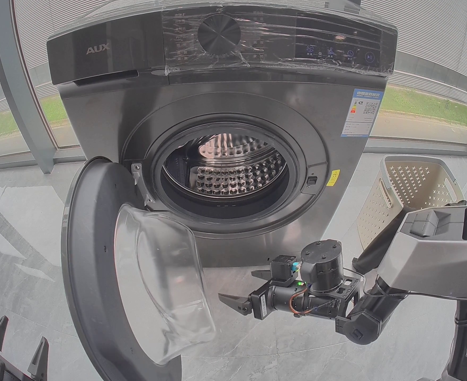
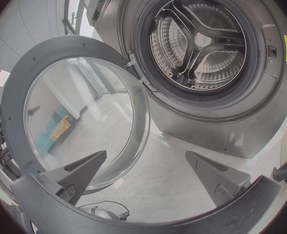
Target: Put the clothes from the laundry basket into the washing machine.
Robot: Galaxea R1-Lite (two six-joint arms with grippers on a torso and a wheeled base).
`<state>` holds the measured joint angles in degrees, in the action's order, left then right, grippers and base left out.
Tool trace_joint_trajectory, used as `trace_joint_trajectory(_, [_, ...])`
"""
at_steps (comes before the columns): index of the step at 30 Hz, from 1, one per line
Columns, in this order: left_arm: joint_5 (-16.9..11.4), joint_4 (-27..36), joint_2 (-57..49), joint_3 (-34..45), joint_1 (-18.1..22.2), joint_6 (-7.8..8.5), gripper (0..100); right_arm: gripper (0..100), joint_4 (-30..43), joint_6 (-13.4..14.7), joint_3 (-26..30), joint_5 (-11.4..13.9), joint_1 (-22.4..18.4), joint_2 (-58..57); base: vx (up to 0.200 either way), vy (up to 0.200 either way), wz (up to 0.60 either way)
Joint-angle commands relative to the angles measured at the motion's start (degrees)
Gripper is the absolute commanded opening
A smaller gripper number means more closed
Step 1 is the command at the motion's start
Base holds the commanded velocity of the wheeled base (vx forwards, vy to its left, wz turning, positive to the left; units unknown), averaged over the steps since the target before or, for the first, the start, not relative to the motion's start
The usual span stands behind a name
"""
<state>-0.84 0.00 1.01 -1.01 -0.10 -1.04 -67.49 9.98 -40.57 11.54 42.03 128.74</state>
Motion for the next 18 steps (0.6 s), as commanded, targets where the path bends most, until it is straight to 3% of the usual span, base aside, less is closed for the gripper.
trace_joint_trajectory(1, [-0.04, 0.00, -0.92, 1.01, 0.01, -0.02, 100, 100, -0.28, 0.04, -1.79, -0.12, -0.64, 0.37, -0.200, 0.000, 0.00])
trace_joint_trajectory(9, [0.05, 0.00, -0.92, 1.01, 0.01, -0.02, 100, 100, -0.45, 0.04, -6.10, 0.85, -3.36, 3.35, -0.200, 0.000, 0.00])
trace_joint_trajectory(18, [0.05, 0.00, -0.92, 1.01, 0.01, -0.02, 100, 100, -0.89, 0.12, -12.08, 1.02, -0.37, 9.60, 0.000, 0.000, 0.00])
